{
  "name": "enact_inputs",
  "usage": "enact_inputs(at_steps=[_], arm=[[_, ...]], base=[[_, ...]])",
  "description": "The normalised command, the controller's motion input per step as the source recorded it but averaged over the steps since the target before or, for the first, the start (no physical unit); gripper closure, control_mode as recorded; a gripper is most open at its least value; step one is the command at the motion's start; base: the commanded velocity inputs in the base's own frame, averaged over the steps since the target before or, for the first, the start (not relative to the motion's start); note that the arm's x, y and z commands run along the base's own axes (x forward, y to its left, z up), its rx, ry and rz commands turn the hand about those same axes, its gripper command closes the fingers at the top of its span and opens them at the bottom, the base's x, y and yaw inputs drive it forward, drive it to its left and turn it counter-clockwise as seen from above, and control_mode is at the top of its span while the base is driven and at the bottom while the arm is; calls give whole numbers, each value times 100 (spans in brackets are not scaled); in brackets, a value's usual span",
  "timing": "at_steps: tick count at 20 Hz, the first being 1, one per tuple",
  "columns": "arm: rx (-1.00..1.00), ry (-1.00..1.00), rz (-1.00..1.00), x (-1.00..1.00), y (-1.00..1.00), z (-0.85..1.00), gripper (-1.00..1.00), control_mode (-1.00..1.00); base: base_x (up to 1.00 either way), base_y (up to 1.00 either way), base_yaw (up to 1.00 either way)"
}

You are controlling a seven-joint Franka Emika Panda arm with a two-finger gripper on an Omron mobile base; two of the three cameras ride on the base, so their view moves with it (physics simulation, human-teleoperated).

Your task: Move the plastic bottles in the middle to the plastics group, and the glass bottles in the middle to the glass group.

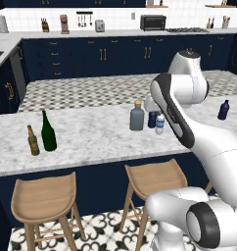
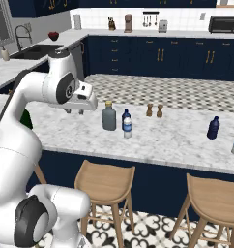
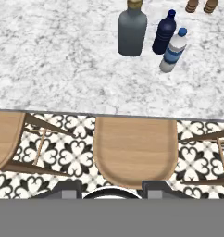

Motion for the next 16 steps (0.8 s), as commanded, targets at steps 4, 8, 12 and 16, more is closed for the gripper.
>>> enact_inputs(at_steps=[4,8,12,16], arm=[[0,0,0,-2,-4,-4,-100,-100],[0,5,0,21,-43,-20,-100,-100],[4,10,3,46,-64,-11,-100,-100],[3,13,8,59,-49,-5,-100,-100]], base=[[0,0,0],[0,0,0],[0,0,0],[0,0,0]])
